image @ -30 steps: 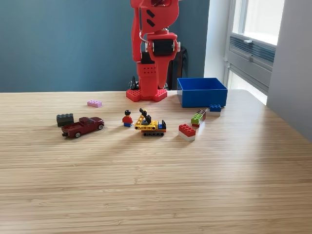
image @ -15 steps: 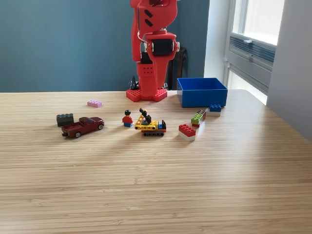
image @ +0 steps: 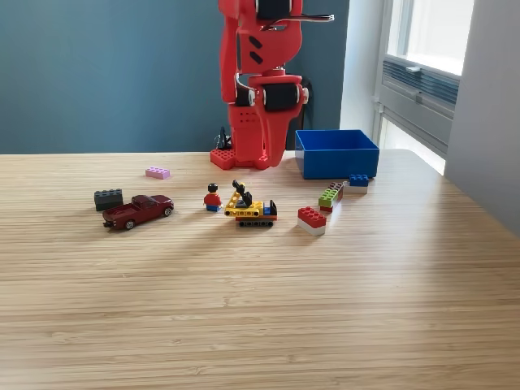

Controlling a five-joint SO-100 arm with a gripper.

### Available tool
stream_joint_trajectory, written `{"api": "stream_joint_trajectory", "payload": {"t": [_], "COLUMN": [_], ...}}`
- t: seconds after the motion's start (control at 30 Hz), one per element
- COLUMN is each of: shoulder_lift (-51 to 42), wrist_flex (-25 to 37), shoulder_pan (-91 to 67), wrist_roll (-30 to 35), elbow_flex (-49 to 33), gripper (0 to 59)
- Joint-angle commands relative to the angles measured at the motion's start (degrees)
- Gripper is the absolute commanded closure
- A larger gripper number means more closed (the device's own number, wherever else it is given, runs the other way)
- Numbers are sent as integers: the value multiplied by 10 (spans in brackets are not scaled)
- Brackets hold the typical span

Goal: Grasp a lego block and put it in the bin.

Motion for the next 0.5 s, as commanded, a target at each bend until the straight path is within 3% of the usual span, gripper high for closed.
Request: {"api": "stream_joint_trajectory", "payload": {"t": [0.03, 0.3, 0.5], "shoulder_lift": [28, 27, 26], "wrist_flex": [-6, -33, -53], "shoulder_pan": [-54, -102, -91], "wrist_roll": [83, 185, 221], "elbow_flex": [0, 0, 9], "gripper": [585, 585, 585]}}
